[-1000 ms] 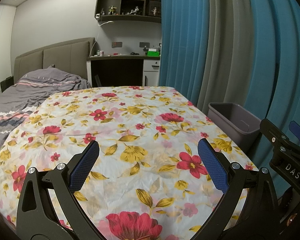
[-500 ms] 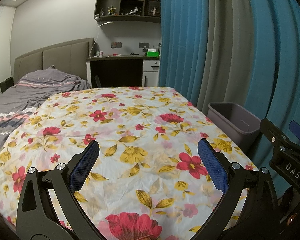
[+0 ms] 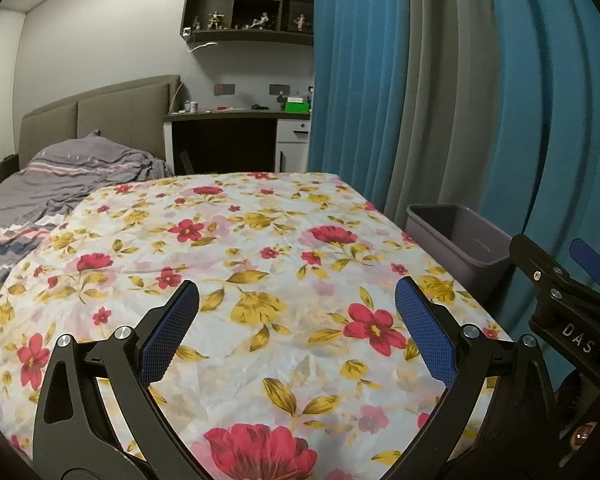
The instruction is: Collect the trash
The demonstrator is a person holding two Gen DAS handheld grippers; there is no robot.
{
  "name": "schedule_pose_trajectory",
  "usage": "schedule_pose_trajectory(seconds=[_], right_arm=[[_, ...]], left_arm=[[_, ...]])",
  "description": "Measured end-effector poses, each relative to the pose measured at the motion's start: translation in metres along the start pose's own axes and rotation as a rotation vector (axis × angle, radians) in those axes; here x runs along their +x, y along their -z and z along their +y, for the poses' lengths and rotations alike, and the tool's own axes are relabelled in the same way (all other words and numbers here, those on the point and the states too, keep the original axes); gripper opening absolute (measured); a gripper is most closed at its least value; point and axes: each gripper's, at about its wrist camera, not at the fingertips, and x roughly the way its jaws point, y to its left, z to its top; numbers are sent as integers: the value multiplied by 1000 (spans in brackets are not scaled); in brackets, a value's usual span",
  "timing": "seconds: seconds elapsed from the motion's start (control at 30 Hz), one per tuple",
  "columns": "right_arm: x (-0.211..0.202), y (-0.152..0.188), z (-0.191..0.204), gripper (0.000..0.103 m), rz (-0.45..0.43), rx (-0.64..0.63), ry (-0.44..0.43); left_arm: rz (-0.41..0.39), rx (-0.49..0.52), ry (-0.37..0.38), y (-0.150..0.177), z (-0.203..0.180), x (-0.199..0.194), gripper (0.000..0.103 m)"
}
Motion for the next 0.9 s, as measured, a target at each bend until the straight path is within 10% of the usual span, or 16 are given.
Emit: schedule_pose_trajectory(seconds=[0.27, 0.9], right_arm=[[0, -1, 0, 98, 0, 1, 0], [0, -1, 0, 98, 0, 1, -1]], left_arm=[[8, 2, 2, 1, 2, 1, 75], [1, -12, -69, 1, 6, -1, 92]])
